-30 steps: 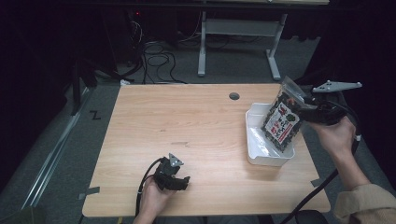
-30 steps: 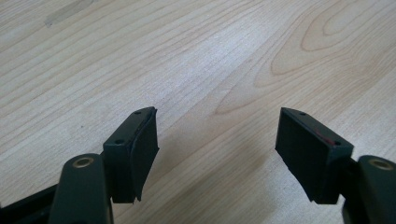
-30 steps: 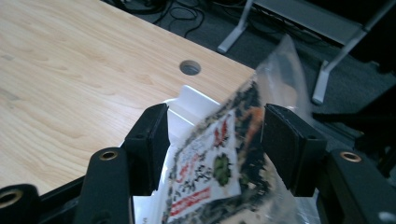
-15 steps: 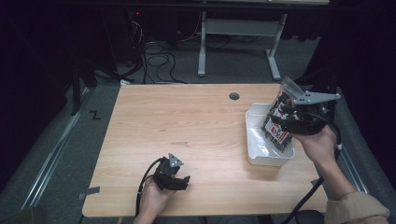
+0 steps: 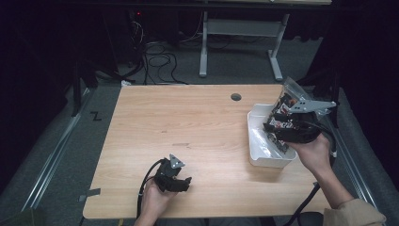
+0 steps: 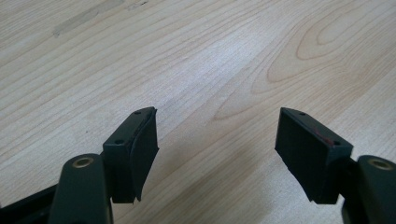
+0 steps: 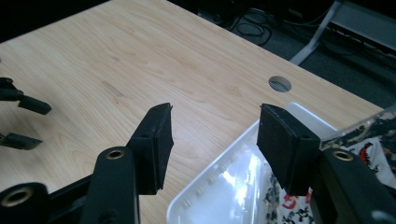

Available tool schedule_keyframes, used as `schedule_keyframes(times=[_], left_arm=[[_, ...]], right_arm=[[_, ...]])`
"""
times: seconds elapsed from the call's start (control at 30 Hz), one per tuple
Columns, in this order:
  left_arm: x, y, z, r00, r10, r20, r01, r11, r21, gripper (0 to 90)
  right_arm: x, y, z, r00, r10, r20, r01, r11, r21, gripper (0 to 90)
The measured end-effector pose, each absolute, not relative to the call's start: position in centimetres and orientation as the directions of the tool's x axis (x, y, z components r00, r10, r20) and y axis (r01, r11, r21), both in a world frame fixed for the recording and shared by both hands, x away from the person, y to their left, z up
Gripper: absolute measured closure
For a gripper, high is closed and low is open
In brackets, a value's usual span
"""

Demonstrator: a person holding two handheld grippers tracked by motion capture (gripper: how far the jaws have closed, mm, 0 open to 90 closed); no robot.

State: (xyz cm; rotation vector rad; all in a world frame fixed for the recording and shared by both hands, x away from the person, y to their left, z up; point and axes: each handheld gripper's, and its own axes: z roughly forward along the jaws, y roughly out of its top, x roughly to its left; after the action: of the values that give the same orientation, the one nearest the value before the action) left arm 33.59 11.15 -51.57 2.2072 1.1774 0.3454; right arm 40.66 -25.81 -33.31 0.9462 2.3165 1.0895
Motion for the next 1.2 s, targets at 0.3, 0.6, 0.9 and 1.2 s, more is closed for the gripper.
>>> schedule_keyframes(times=[0.3, 0.6, 0.9, 1.2], left_arm=[[33.6, 11.2, -51.6, 0.571, 0.819, -0.054, 0.661, -0.421, 0.621, 30.0], [33.5, 11.2, -51.5, 0.569, 0.821, -0.051, 0.658, -0.417, 0.627, 30.0], [33.5, 11.3, -51.5, 0.569, 0.821, -0.052, 0.657, -0.415, 0.629, 30.0], [33.6, 11.3, -51.5, 0.573, 0.818, -0.052, 0.658, -0.421, 0.625, 29.9]], right_arm=[[39.8, -25.2, -34.3, -0.715, 0.697, -0.06, 0.393, 0.471, 0.79, 44.4], [38.9, -24.5, -35.0, -0.739, 0.673, -0.044, 0.386, 0.475, 0.791, 44.0], [38.2, -24.0, -36.7, -0.759, 0.651, -0.015, 0.387, 0.469, 0.794, 42.7], [37.2, -23.4, -37.7, -0.783, 0.623, 0.004, 0.376, 0.468, 0.799, 42.4]])
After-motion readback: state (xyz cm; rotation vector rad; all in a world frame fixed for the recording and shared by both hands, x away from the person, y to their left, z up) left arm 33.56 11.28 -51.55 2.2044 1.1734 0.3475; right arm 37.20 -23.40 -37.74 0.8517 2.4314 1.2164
